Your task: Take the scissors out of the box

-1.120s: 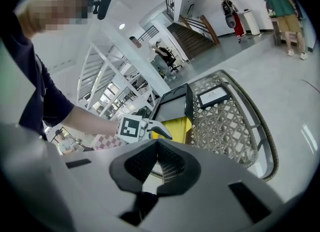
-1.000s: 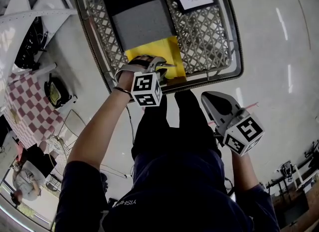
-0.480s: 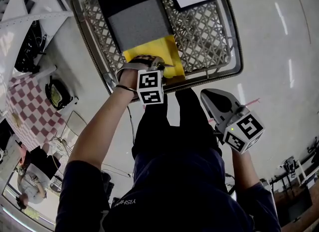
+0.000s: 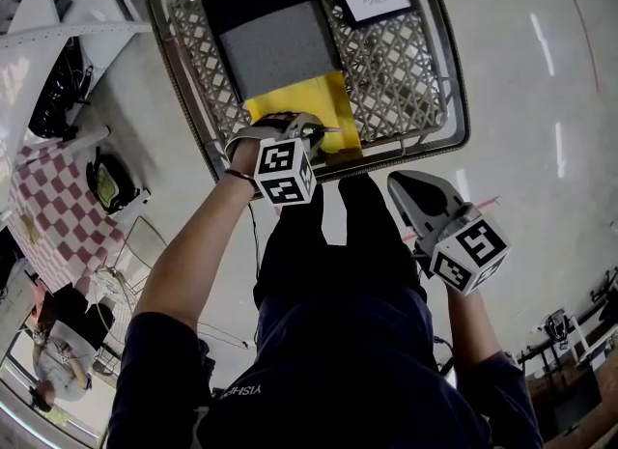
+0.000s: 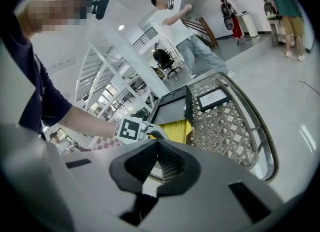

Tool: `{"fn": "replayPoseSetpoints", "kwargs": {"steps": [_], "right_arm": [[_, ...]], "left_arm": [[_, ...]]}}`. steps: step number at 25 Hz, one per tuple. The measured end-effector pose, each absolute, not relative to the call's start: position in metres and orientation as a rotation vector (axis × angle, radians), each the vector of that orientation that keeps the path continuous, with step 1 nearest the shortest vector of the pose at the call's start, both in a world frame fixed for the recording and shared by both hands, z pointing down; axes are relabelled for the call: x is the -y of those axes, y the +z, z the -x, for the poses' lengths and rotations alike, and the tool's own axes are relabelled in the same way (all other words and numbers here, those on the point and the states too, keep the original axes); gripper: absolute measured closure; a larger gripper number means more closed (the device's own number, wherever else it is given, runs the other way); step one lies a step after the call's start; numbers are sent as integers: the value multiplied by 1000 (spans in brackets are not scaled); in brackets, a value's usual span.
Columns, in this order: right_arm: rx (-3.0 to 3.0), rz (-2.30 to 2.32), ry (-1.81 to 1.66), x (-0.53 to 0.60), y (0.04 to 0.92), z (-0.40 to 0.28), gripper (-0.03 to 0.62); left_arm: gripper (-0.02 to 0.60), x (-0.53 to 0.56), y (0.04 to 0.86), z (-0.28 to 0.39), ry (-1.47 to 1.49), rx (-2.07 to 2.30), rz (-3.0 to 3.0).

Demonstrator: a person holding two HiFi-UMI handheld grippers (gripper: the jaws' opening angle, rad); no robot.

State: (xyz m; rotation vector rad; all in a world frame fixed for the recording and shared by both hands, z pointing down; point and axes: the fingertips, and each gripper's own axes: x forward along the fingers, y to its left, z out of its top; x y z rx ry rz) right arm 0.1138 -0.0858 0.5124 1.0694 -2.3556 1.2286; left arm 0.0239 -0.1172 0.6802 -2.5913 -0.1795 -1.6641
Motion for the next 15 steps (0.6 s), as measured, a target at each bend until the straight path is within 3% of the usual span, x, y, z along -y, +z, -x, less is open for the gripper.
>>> {"fn": "replayPoseSetpoints", "kwargs": {"steps": [15], "right_arm": [[2396, -1009, 1081, 106, 476, -72, 577]], "left_arm": [[509, 142, 570, 0, -1178, -237, 3037]]}}
